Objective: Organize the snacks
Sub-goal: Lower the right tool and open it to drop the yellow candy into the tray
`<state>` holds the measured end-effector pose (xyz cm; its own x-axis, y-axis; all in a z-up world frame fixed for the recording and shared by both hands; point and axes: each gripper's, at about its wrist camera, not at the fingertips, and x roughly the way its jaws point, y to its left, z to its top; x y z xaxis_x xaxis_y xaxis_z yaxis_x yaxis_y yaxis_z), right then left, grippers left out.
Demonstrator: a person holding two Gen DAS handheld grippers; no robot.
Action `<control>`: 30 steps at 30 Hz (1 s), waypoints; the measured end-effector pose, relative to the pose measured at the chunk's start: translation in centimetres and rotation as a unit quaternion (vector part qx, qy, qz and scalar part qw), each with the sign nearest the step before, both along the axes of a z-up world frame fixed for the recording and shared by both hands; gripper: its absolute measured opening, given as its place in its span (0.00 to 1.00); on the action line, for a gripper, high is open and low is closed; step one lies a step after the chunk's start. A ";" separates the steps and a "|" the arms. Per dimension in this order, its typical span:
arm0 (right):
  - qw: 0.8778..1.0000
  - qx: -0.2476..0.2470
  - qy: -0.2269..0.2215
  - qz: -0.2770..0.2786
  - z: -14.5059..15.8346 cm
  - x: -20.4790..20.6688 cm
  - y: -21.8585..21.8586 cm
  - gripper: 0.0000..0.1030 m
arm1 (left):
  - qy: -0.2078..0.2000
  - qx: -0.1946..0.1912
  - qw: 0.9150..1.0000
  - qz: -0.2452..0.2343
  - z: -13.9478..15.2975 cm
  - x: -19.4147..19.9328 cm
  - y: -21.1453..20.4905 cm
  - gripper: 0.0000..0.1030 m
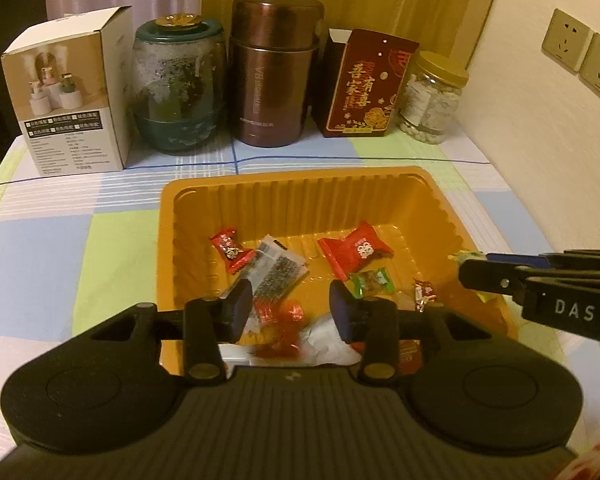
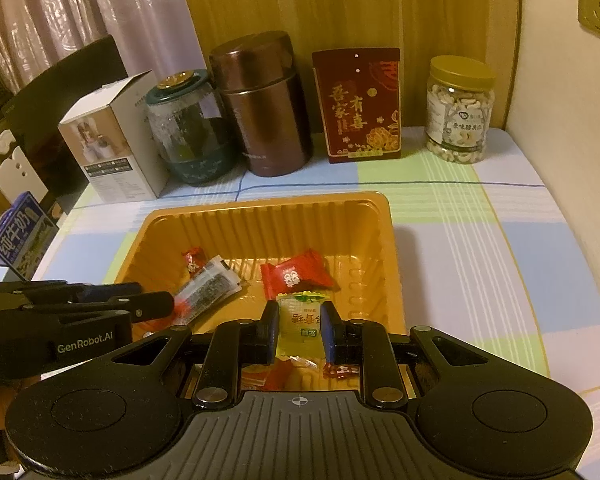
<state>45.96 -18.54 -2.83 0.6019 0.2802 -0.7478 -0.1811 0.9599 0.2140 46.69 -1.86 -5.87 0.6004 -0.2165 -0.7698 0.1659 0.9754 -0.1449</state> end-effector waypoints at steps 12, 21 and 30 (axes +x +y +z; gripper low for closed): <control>1.000 0.007 0.001 -0.002 0.3 0.0 0.1 0.22 | -0.004 0.015 1.000 -0.007 0.2 -0.8 0.6 0.37; 1.000 0.008 0.000 -0.001 0.6 0.1 0.4 0.22 | -0.005 0.017 1.000 -0.012 0.3 -0.9 0.4 0.37; 1.000 0.007 0.000 0.000 0.6 0.4 0.5 0.22 | -0.005 0.016 1.000 -0.012 0.2 -0.9 0.4 0.37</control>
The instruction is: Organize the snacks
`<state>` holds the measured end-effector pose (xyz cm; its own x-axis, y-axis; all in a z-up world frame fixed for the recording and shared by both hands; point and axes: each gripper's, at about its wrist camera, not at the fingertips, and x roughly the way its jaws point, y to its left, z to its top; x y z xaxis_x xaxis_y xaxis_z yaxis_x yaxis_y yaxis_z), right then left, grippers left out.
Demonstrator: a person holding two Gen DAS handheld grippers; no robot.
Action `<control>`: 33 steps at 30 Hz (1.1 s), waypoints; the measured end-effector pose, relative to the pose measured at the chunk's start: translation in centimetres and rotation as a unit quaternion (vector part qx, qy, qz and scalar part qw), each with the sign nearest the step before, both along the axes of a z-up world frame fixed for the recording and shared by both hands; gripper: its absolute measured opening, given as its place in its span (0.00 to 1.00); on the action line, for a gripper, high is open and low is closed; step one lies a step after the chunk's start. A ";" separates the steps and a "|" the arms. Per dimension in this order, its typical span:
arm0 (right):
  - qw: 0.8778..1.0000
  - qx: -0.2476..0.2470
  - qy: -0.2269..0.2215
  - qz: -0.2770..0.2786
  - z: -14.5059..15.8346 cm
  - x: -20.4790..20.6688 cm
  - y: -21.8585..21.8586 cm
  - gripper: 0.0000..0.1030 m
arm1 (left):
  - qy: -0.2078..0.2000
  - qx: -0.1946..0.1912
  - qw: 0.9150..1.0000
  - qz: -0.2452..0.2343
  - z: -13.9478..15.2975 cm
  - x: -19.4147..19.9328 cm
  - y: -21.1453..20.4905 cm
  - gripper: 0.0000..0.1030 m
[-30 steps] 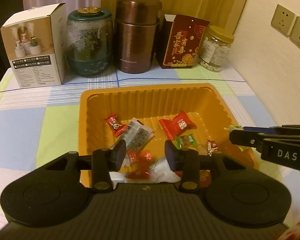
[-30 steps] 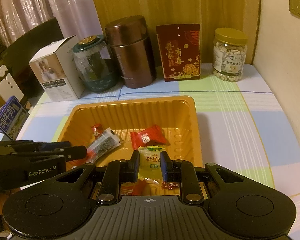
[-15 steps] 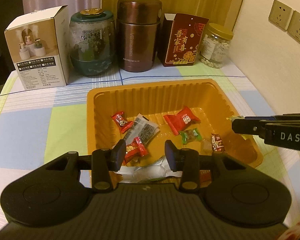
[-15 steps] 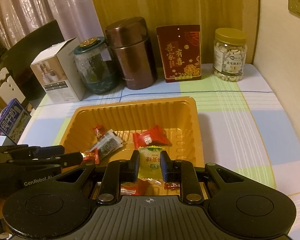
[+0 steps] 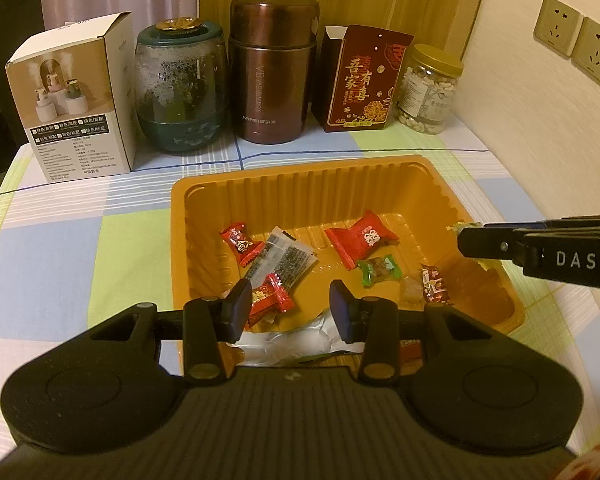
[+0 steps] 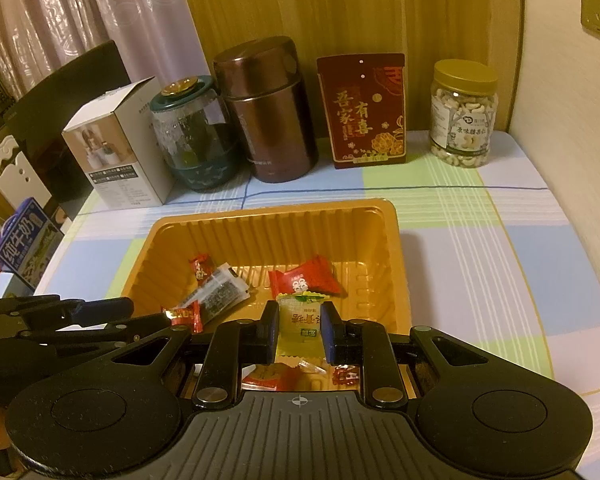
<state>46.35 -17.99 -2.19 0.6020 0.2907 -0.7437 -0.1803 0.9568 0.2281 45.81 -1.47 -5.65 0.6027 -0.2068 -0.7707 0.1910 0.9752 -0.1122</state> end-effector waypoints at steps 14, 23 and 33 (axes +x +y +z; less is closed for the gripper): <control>1.000 0.009 0.008 -0.001 -0.7 0.7 0.3 0.22 | 0.001 -0.001 1.000 -0.003 -0.5 0.1 0.3 0.37; 0.999 0.035 0.002 0.004 -1.0 1.1 0.1 0.22 | 0.000 -0.002 1.000 -0.001 -0.7 0.2 0.3 0.42; 0.998 0.052 0.001 -0.024 -1.0 1.0 -1.3 0.58 | -0.008 0.004 1.000 0.004 -0.7 -0.1 0.4 0.58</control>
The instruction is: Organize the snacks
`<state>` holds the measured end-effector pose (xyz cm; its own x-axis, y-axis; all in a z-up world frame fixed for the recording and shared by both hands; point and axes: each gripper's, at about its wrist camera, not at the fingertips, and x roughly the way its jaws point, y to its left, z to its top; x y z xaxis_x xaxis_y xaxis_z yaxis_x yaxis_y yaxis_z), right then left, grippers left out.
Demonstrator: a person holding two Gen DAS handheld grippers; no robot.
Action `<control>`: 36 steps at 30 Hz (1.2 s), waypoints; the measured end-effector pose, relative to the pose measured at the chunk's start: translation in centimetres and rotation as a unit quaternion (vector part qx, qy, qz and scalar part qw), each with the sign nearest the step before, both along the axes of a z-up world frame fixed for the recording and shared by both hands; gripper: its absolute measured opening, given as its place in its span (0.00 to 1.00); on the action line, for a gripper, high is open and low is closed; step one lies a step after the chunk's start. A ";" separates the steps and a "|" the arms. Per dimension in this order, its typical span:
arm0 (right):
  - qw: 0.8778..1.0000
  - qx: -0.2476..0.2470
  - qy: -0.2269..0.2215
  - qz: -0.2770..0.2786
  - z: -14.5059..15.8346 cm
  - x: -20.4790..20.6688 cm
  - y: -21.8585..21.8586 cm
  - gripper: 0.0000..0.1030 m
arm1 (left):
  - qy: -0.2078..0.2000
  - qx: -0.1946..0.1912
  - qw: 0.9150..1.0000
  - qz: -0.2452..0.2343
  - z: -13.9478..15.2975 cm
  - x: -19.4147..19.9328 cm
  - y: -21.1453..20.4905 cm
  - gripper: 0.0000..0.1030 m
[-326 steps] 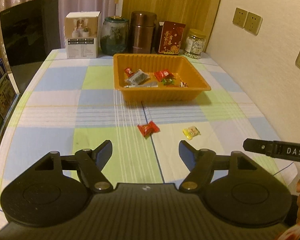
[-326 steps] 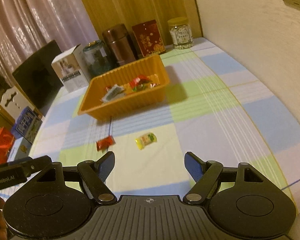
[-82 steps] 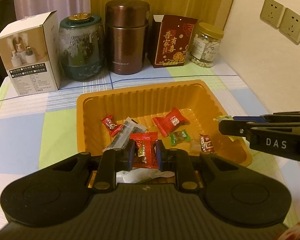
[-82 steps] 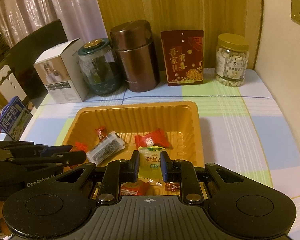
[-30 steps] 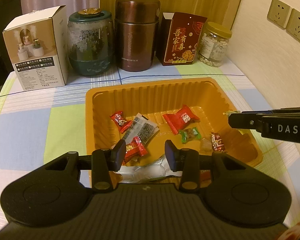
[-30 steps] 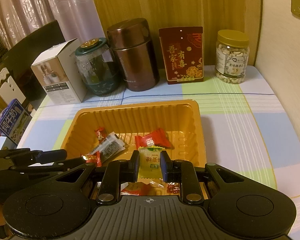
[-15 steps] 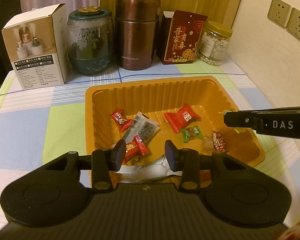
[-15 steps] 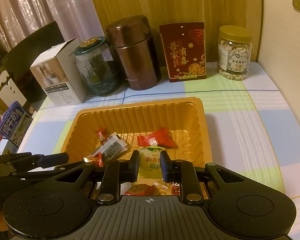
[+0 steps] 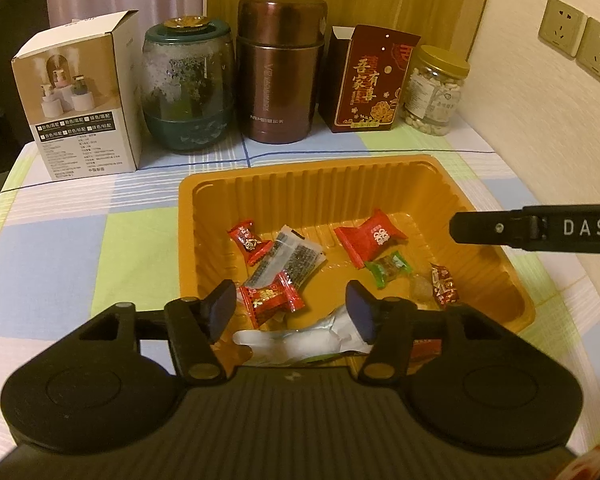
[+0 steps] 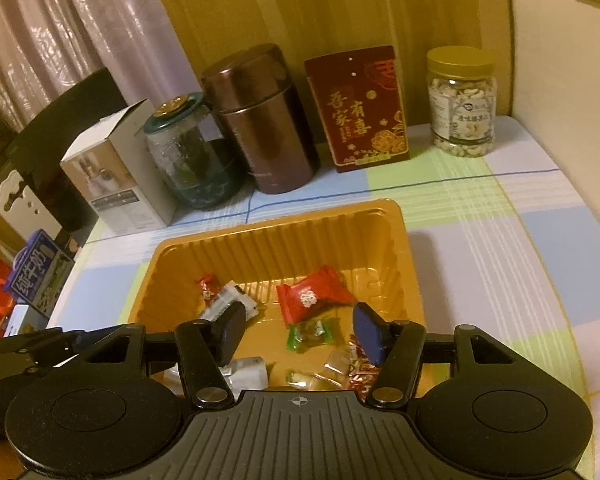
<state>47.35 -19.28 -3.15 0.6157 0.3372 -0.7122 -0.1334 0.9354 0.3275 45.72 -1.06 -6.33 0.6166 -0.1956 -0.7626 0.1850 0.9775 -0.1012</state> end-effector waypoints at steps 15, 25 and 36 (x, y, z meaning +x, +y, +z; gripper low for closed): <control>1.000 -0.016 0.023 -0.013 1.9 -3.0 -1.7 0.60 | -0.025 0.019 0.999 0.005 2.2 -3.4 0.0 0.92; 1.000 -0.014 0.017 -0.011 4.8 -7.4 -2.3 0.63 | -0.028 0.003 0.999 0.018 5.1 -8.1 0.7 1.00; 1.000 -0.027 0.002 -0.009 7.2 -13.7 -2.0 0.76 | -0.047 -0.001 0.998 0.035 8.3 -15.0 1.1 1.00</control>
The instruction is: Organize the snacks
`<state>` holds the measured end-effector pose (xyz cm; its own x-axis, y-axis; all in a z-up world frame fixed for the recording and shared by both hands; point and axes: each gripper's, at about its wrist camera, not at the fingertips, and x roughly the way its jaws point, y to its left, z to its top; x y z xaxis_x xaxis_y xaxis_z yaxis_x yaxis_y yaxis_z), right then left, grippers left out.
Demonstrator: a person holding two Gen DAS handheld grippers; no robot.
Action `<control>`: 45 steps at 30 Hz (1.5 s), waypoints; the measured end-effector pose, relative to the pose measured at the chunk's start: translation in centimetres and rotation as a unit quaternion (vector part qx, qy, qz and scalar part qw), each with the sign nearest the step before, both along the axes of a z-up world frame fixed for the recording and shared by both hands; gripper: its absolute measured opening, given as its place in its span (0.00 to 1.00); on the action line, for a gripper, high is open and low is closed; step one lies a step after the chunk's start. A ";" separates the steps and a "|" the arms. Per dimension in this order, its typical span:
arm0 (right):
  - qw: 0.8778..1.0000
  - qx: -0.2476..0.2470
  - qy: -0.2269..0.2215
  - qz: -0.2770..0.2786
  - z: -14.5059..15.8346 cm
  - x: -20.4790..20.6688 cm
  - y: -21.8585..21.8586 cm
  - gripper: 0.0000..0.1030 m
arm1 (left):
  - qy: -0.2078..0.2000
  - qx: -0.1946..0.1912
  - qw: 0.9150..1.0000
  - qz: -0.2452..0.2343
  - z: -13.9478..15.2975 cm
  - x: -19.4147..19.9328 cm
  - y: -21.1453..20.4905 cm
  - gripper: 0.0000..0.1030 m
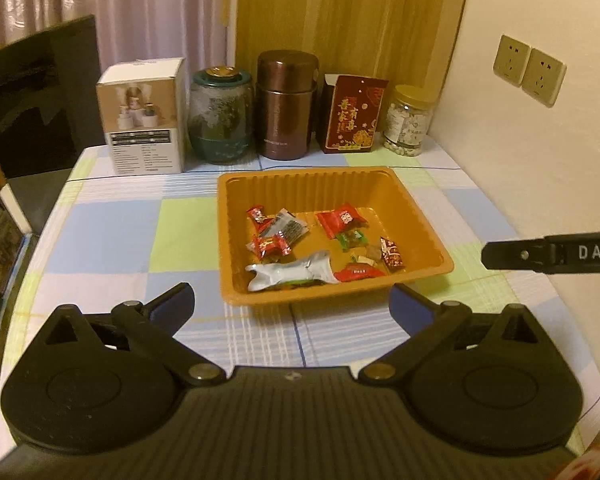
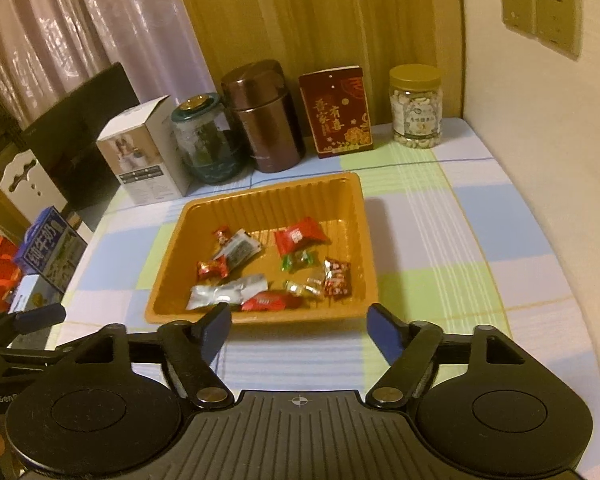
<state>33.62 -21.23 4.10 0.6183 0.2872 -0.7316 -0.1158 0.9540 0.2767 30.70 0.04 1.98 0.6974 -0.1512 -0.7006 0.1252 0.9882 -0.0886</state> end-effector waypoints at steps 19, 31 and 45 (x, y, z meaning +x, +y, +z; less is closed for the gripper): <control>0.997 -0.021 -0.071 -0.016 3.1 -15.2 0.3 0.88 | -0.013 -0.010 1.000 0.018 4.0 -13.6 0.9 1.00; 0.997 -0.013 -0.078 -0.019 4.0 -23.1 0.6 0.88 | -0.014 -0.012 1.000 0.023 4.6 -21.1 1.0 1.00; 0.997 -0.027 -0.076 -0.023 3.1 -29.4 1.3 0.88 | -0.018 0.001 0.999 0.029 4.9 -27.1 0.7 1.00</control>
